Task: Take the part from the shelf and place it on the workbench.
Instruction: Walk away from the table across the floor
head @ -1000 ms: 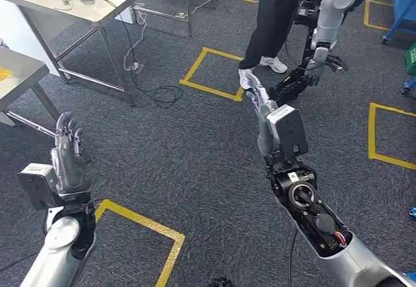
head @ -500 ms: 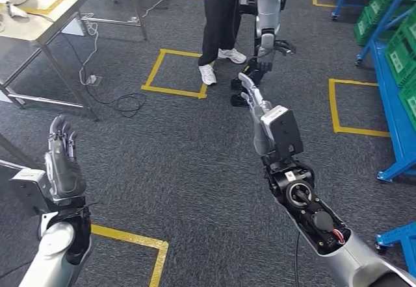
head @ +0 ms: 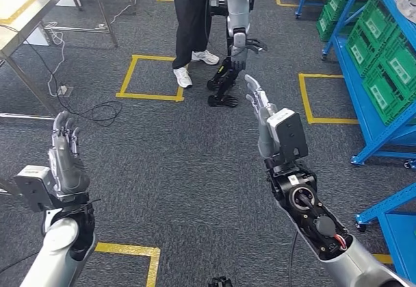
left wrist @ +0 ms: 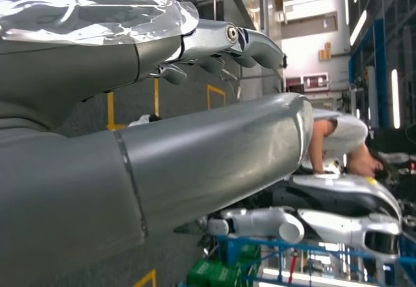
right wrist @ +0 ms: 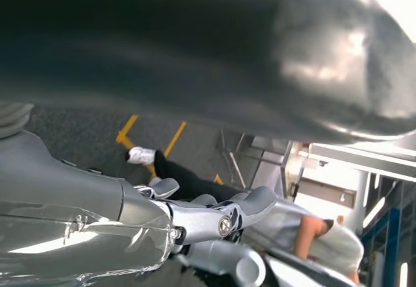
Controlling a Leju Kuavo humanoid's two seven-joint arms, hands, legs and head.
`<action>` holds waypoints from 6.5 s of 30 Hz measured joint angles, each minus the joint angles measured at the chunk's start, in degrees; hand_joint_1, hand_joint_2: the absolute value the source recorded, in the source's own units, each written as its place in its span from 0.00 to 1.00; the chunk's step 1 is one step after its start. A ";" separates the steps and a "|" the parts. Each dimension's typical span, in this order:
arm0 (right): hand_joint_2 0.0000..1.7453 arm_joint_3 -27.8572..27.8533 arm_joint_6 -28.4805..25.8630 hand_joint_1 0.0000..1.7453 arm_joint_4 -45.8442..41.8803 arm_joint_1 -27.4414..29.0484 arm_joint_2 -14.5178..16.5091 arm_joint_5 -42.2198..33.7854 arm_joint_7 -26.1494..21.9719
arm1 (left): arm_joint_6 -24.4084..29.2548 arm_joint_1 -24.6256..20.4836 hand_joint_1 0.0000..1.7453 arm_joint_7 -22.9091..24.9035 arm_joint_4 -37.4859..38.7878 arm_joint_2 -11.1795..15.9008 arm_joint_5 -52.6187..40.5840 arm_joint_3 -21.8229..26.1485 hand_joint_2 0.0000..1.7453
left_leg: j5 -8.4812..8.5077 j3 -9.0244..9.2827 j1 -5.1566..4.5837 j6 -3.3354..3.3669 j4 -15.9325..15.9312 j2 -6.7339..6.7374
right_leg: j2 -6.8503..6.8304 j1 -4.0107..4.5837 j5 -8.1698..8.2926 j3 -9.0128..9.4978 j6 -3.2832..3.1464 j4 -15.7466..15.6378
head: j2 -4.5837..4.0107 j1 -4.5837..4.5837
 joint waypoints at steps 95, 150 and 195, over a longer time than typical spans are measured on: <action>0.00 1.84 -0.20 0.00 1.54 -1.25 0.31 0.97 -0.32 | -1.25 -0.04 0.00 -0.53 1.28 0.44 0.51 0.20 0.00 | -0.74 -0.03 -0.63 -0.36 0.07 1.70 | -2.53 0.33 4.86 7.66 -0.91 -13.26 | 0.00 0.73; 0.00 2.74 -0.77 0.00 1.46 -1.40 0.91 1.11 -0.02 | -1.23 0.61 0.00 0.47 -1.33 0.35 -0.05 1.38 0.00 | -0.07 -0.39 -0.40 0.73 -0.42 -1.08 | 0.63 0.71 -0.08 2.68 -1.35 -4.37 | 0.00 -0.63; 0.00 1.93 -0.91 0.00 -0.44 -0.80 0.99 3.03 0.62 | 0.16 0.27 0.00 1.73 -2.45 0.86 -0.28 1.38 0.00 | -0.79 -0.66 -1.24 0.02 0.32 -2.37 | 1.88 1.17 5.94 9.72 -3.24 -17.72 | 0.00 -1.22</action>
